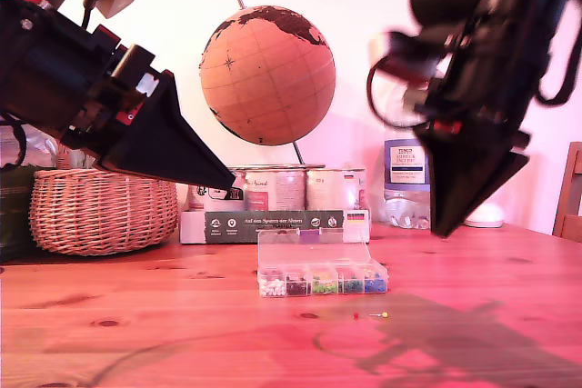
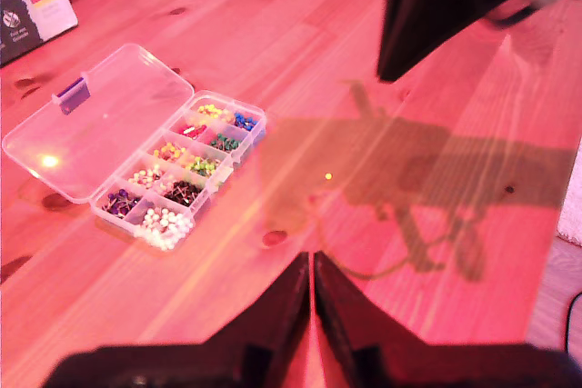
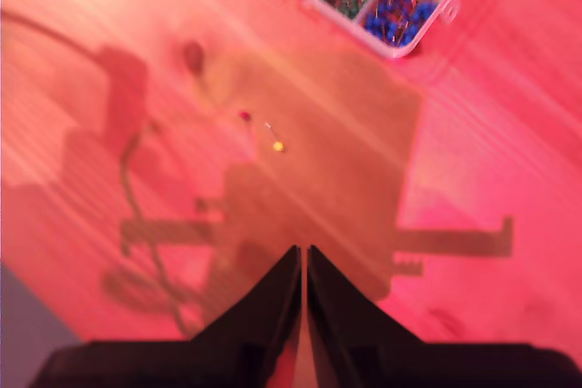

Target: Sort the loose pins on the table into their correct compartments

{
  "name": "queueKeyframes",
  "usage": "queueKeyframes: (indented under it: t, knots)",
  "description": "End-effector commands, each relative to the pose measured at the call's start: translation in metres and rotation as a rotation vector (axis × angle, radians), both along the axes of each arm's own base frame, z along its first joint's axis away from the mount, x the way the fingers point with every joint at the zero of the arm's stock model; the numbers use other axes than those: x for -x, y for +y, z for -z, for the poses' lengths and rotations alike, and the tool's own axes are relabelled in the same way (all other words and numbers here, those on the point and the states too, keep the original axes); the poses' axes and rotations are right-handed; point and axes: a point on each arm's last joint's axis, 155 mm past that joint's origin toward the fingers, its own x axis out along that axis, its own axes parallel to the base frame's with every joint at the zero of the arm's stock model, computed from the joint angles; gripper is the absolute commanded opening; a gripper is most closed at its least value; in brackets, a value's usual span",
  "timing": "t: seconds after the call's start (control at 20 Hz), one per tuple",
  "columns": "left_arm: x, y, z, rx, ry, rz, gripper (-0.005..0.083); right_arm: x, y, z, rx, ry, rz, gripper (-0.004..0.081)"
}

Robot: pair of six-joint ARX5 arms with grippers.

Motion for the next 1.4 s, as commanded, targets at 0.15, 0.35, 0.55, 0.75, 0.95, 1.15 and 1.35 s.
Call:
queueKeyframes:
  t: [0.15,0.35,0.55,0.75,0.95,1.15,1.35]
  knots:
    - [-0.004,-0.006,0.029,-0.032,0.048,0.004,-0.0023,-0.012,0.019,-0.004,0.044,-0.102,-0.216,-0.0011]
    - [-0.008,-0.01,0.054,-0.054,0.082,0.002,-0.0023,-0.011,0.021,0.0,0.115,-0.176,-0.483,-0.0012]
    - [-0.007,-0.016,0.054,-0.031,0.087,0.011,-0.0023,-0.009,0.026,-0.001,0.107,-0.192,-0.536,-0.0011]
    - [-0.002,-0.022,0.05,-0.009,0.088,0.048,-0.0023,-0.003,0.032,-0.001,0.066,-0.173,-0.552,0.0017]
    - [0.01,-0.031,0.051,-0.015,0.088,0.091,-0.0023,0.006,0.034,0.011,0.081,-0.126,-0.574,0.0076]
    - [0.02,-0.038,0.054,-0.021,0.092,0.123,-0.0023,0.007,0.041,0.019,0.082,-0.121,-0.591,0.0077]
    - [0.022,-0.039,0.057,-0.027,0.098,0.129,-0.0023,0.005,0.04,0.031,0.095,-0.1,-0.592,0.0113]
